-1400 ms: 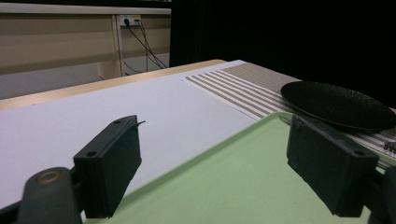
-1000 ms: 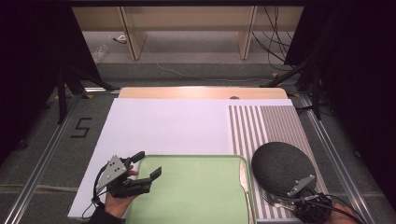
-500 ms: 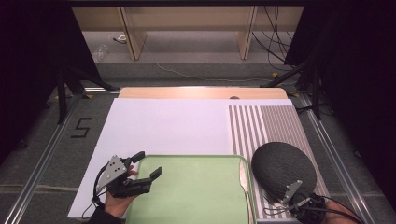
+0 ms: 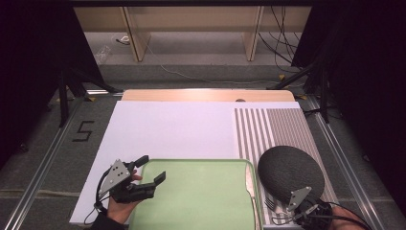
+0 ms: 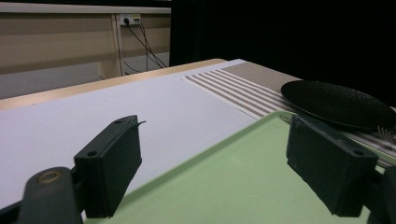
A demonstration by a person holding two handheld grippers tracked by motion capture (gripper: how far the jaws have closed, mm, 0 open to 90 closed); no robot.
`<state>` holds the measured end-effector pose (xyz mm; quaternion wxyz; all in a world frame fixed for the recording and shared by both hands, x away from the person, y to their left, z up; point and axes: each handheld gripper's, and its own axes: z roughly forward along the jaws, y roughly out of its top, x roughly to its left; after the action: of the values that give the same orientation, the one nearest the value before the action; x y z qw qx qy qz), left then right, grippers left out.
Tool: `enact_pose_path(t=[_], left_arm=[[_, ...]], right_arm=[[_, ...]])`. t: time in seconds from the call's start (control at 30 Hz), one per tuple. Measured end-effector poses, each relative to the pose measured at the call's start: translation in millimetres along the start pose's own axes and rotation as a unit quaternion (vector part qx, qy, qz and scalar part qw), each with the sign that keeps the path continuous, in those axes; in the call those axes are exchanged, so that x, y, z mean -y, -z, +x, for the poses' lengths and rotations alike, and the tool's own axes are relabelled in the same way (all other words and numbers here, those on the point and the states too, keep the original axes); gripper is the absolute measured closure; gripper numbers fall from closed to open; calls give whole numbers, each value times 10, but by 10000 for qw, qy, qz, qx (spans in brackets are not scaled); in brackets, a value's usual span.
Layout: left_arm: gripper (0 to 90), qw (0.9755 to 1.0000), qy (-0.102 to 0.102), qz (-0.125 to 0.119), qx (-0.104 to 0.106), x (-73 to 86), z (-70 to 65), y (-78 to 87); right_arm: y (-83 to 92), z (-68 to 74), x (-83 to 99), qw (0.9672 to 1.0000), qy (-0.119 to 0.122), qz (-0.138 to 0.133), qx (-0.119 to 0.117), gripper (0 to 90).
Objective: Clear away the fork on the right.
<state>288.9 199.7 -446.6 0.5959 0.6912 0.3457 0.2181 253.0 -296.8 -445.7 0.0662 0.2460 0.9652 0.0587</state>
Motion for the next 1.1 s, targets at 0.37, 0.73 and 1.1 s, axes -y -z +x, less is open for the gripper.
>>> enact_pose_path(t=[0.37, 0.73, 1.1], left_arm=[[176, 10000, 9, 1, -1, 2, 3, -1], [176, 10000, -4, 14, -4, 4, 3, -3], [176, 10000, 10, -11, -21, 1, 6, 1]], right_arm=[[152, -12, -136, 9857, -396, -1563, -491, 847], [195, -107, -220, 9566, -1102, -2485, -1051, 847], [222, -167, -308, 9249, -1737, -3146, -1238, 846]])
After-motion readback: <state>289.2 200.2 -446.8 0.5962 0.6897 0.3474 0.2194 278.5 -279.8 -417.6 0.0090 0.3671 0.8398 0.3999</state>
